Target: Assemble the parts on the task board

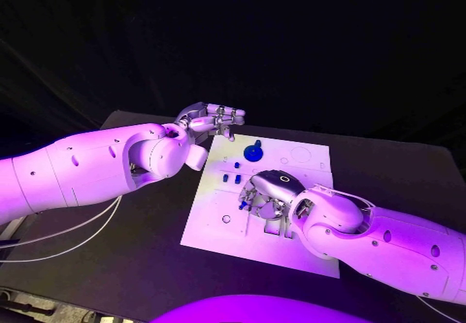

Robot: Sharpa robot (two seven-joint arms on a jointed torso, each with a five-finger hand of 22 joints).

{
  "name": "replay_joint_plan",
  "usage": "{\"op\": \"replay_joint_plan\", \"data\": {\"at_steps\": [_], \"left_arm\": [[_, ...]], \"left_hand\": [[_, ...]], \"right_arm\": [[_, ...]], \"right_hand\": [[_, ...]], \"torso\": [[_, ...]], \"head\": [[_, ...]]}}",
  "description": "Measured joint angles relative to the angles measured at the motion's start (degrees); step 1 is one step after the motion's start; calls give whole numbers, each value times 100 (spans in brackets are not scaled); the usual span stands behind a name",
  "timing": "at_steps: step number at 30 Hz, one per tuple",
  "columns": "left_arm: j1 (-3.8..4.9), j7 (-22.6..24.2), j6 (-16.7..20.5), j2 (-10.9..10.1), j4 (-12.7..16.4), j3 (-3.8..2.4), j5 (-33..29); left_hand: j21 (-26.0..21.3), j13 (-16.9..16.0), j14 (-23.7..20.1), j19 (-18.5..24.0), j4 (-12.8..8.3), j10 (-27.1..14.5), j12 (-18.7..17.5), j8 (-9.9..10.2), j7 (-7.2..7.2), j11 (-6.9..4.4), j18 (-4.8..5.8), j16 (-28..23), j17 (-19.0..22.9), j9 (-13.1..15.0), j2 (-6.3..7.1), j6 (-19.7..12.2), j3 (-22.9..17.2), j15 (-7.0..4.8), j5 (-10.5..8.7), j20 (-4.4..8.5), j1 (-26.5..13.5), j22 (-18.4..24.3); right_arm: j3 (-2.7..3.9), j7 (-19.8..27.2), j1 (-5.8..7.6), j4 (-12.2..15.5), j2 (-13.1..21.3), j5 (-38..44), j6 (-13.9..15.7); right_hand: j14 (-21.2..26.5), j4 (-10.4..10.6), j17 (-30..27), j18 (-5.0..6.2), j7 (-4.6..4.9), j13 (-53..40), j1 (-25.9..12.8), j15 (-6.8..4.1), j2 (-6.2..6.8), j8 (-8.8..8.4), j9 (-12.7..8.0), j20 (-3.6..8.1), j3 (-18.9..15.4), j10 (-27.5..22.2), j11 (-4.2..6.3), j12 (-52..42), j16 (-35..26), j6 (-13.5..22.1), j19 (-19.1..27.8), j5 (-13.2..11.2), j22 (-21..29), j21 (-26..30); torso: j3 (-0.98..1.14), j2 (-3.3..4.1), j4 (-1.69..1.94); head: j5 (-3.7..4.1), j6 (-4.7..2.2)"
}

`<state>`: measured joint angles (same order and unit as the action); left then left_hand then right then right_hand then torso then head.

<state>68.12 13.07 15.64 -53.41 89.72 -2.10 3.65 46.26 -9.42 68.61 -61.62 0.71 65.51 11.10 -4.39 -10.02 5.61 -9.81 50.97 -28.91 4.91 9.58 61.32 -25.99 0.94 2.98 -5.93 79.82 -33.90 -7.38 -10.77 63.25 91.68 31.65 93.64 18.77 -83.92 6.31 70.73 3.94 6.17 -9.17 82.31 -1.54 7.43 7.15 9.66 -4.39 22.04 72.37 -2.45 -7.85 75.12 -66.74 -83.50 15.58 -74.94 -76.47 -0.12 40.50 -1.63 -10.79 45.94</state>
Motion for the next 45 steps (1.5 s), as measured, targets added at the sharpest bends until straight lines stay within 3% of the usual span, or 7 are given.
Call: {"op": "replay_joint_plan", "data": {"at_steps": [45], "left_arm": [[0, -40, -34, 1, 6, 0, 0]], "left_hand": [[1, 0, 0, 0, 16, -20, 0, 0, 0, 21, 0, -22, 7, -3, 0, 0, 15, 0, 0, 0, 0, 6]], "right_arm": [[-5, -131, -24, -228, -242, 170, -267]], "right_hand": [[0, -11, -11, 0, 41, 5, -45, 0, -15, -34, 2, 0, -12, -1, -1, 56, 0, 27, 0, 15, 3, -17]], "torso": [[-3, -2, -2]], "head": [[-10, 53]]}}
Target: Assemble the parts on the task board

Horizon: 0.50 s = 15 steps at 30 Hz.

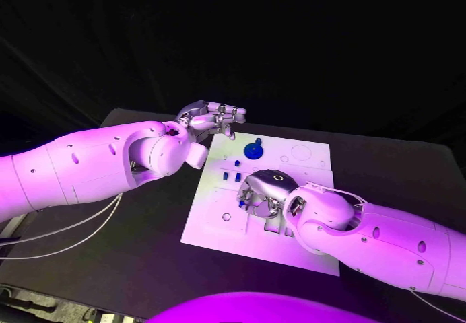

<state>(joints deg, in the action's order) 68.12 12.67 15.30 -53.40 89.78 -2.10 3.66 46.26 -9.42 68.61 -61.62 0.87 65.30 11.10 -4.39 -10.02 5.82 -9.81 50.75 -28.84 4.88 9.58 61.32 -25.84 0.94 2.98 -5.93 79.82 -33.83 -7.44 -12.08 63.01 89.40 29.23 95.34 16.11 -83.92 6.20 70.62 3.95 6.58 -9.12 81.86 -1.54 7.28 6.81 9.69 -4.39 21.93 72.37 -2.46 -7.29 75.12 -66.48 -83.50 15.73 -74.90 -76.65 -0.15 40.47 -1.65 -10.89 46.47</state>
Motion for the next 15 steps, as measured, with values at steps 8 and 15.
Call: {"op": "replay_joint_plan", "data": {"at_steps": [8, 15], "left_arm": [[0, -8, -2, -1, 0, 0, 0], [0, -18, -3, -5, -1, 0, 0]], "left_hand": [[-21, -3, 0, 0, 0, 0, 0, 0, -12, 0, 0, 0, 4, -5, 0, -12, 0, 0, 0, 0, 0, 3], [-20, -5, 0, 0, 0, 0, 0, 0, -22, 0, 0, 0, 8, -7, 0, -22, 0, 0, 0, 0, 0, 7]], "right_arm": [[-5, -11, 0, 5, 16, -6, 37], [-19, -45, -4, 140, 213, -13, 137]], "right_hand": [[-2, 51, -71, 1, 264, 171, -378, 189, 152, -319, -185, -157, -77, -750, -298, 366, 0, 717, 115, 44, -4, 431], [-21, 28, -220, 1, 257, 201, -418, 207, 242, -319, -244, -205, -209, -953, -338, 321, -101, 830, 207, 44, -4, 666]], "torso": [[3, -3, -3], [5, -3, -4]], "head": [[1, -3], [17, -34]]}}
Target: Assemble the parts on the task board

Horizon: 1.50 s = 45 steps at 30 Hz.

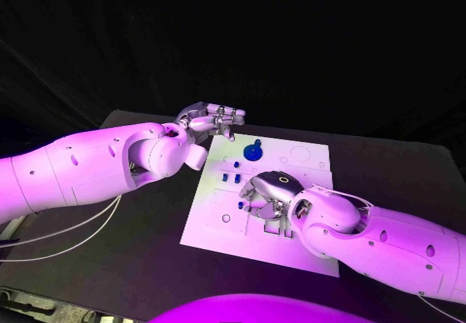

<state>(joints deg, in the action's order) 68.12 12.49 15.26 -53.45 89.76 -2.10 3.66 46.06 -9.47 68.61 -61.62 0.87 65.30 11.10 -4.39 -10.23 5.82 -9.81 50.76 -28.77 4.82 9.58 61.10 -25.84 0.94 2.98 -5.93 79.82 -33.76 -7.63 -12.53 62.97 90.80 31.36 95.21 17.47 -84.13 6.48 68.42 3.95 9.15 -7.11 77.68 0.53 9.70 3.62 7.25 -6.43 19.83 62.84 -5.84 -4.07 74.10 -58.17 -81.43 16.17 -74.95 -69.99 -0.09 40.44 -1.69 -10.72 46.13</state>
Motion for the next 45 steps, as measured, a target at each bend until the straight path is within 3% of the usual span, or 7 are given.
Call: {"op": "replay_joint_plan", "data": {"at_steps": [7, 12, 13, 18, 22, 32, 45], "left_arm": [[0, -10, 0, -29, 1, 0, 0], [0, -14, 0, -62, 5, 0, 0], [0, -15, 0, -75, 5, 0, 0], [0, -16, 0, -86, 5, 3, 0], [0, -17, -2, -82, 5, 9, 1], [0, -27, -16, -89, 0, 34, 0], [0, -31, -30, -87, 0, 39, 0]], "left_hand": [[0, 0, 0, 0, 0, 0, 0, 0, 0, 0, 0, 0, 0, 0, 0, 0, 0, 0, 0, 0, 0, 0], [1, 1, 0, 0, 0, 0, 0, 0, 0, 0, 0, 0, -1, 0, 0, 0, 0, 0, 0, 0, 0, 0], [1, 1, 0, 0, 0, 0, 0, 0, 0, 0, 0, 0, 1, 0, -5, 0, 0, 0, 0, 0, 5, 0], [1, 1, 0, 0, 0, 0, 0, 0, 0, 0, 1, 0, 5, 1, -23, 0, 0, 0, 0, 0, 23, 6], [1, 1, 0, 0, 0, 0, 0, 0, 1, 0, 0, 0, 5, 1, -23, 0, 0, 0, 0, 0, 23, 6], [1, -2, 0, 0, 0, 0, 25, 0, 1, 0, 0, 0, 4, 1, -23, 1, 0, 0, 0, 0, 23, 5], [2, -3, 0, 0, 0, 0, 36, 0, 1, 0, 0, 0, 4, 2, -24, 1, 0, 0, 0, 0, 23, 5]], "right_arm": [[37, -54, 125, 503, 599, -10, 100], [100, -81, 415, 822, 1138, -83, 139], [109, -90, 538, 885, 1291, -119, 133], [141, -113, 817, 906, 1618, -177, 69], [137, -136, 885, 822, 1691, -174, -51], [122, -173, 815, 596, 1607, -109, -327], [89, -153, 595, 306, 1251, -74, -496]], "right_hand": [[0, -30, 30, 0, -66, -28, 0, 0, 0, 34, -1, 0, -79, 2, 2, -150, 7, -73, 0, 23, 1, -5], [0, -26, 8, 0, -88, -41, 0, 0, 0, 59, 6, 0, -117, 53, 52, -215, 33, -152, 0, 23, 1, -52], [0, -27, -55, 0, -88, -37, 0, 0, 0, 59, 6, 0, -164, 26, 79, -215, -14, -152, 0, -35, 1, 43], [0, -38, -141, 0, -131, -5, -35, 0, 34, 59, -18, 10, -313, -139, 67, -215, -67, -148, 50, -91, 1, 203], [0, -37, -227, 0, -184, 23, -38, -1, 38, 33, -49, -9, -517, -307, 26, -238, -111, -95, 133, -91, 2, 382], [0, -35, -270, 0, -190, 41, -36, -1, 36, 33, -66, -10, -638, -374, 27, -307, -143, -88, 134, -91, 3, 446], [22, -62, -220, 0, -184, 32, 176, -23, -178, 33, -79, 28, -694, -77, 121, -594, -110, -132, 39, -91, 3, 216]], "torso": [[-5, 0, 0], [-5, 0, -4], [-5, 0, -10], [-5, -8, -35], [-3, -15, -49], [-3, -12, -43], [-9, -5, -37]], "head": [[54, -44], [133, -79], [155, -93], [216, -138], [240, -169], [268, -195], [253, -178]]}}
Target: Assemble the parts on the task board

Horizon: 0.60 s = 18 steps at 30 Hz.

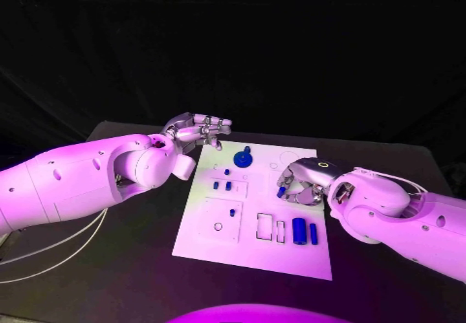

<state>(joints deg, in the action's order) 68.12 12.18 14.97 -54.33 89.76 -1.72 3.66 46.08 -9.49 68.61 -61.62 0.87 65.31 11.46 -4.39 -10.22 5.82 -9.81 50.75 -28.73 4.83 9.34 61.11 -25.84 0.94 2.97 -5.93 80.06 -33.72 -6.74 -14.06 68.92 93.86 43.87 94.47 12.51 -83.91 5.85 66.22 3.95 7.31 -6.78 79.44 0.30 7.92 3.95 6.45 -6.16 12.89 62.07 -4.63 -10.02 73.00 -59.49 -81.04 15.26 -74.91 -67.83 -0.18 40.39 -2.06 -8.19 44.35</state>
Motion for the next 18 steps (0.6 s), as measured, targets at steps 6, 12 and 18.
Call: {"op": "replay_joint_plan", "data": {"at_steps": [6, 12, 18], "left_arm": [[0, -1, -5, 2, 0, 0, 0], [0, -3, -8, 3, -2, 1, 0], [0, -4, -10, 3, -2, 1, 0]], "left_hand": [[0, 0, 0, 0, 0, 0, 0, 0, 0, 0, 0, 0, 0, 0, 0, 0, 0, 0, 0, 0, 0, 0], [0, 1, 0, 0, 0, 0, 0, 0, 0, 0, 0, 0, 0, 0, 0, 0, 0, 0, 0, 0, 0, 0], [0, 1, 0, 0, 0, 0, 0, 0, 0, 0, 0, 0, 0, 0, 0, 0, 0, 0, 0, 0, 0, -1]], "right_arm": [[-1, 7, -37, -112, -92, 1, -5], [-1, 14, -50, -154, -129, -2, -3], [0, 19, -56, -171, -141, -6, 10]], "right_hand": [[-1, 5, 72, 1, 10, 0, 88, -43, -88, 45, 9, 37, 138, 215, 54, -85, 70, -152, -86, -90, 0, -202], [-1, -3, 115, 0, -54, -7, 187, -84, -188, 96, 49, 95, 321, 443, 119, -132, 123, -354, -145, -169, 1, -339], [-1, -45, 133, 1, -85, -33, 222, -125, -273, 171, 66, 148, 488, 632, 173, -132, 146, -529, -197, -354, -4, -416]], "torso": [[-2, -1, -2], [-1, -2, -5], [1, -2, -7]], "head": [[-1, 8], [0, 19], [-4, 30]]}}
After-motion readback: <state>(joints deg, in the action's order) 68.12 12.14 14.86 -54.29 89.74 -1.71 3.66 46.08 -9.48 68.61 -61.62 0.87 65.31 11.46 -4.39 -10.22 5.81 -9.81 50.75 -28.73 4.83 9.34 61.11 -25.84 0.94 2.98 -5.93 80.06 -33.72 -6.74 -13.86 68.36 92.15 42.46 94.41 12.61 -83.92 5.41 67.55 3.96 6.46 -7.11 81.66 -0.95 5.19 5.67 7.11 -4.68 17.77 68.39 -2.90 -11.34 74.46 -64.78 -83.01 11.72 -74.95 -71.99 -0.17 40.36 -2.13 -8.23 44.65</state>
